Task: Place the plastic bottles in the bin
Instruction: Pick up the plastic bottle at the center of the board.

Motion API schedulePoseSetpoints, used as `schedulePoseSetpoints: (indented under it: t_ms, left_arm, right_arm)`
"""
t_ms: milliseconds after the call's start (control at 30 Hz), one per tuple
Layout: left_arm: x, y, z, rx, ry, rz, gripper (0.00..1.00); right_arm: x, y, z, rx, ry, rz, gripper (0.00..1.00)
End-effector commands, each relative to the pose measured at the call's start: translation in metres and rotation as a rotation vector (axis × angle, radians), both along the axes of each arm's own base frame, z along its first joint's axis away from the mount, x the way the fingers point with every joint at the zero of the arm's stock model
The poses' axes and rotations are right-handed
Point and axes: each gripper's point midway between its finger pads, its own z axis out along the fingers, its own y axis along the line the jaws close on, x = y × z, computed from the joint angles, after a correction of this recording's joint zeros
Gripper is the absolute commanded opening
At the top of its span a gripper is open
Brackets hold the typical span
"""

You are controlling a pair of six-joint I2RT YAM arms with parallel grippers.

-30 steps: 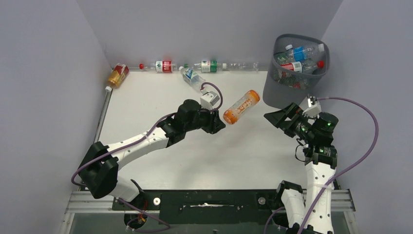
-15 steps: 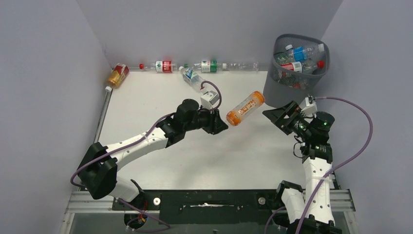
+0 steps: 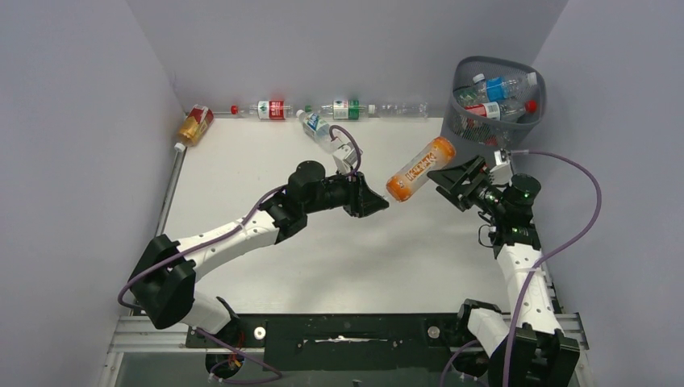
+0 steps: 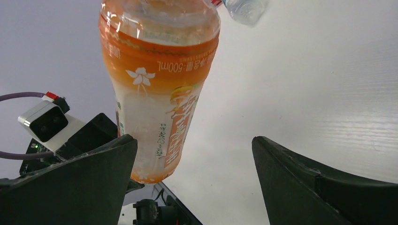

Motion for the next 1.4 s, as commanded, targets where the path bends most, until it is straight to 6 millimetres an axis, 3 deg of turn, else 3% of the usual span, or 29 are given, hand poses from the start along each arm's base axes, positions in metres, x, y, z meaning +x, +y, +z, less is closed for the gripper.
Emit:
schedulePoseSetpoints:
  t_ms: [0, 200, 567, 967, 1367]
  left_arm:
    - [-0.004, -0.014, 0.037, -0.141, -0.045, -0.058, 0.19]
    - [-0.010, -0.021, 0.036, -0.188, -0.012, -0.100, 0.19]
    - [-0.014, -0.027, 0.036, -0.224, 0.012, -0.138, 0.19]
    - [-0.015, -0.026, 0.027, -0.207, 0.035, -0.144, 0.19]
    - [-0.016, -0.033, 0.025, -0.201, 0.066, -0.179, 0.20]
  right_arm:
    - [0.011, 0.015, 0.029, 0.010, -0.119, 0.030, 0.98]
    - [0.022, 0.030, 0.040, 0.028, -0.147, 0.044, 0.98]
    - [0.041, 0.034, 0.060, 0.028, -0.195, 0.042, 0.98]
    - [0.032, 0.038, 0.082, 0.033, -0.298, 0.063, 0.98]
    - [0.037, 0.052, 0.081, -0.006, -0.308, 0.112, 0.98]
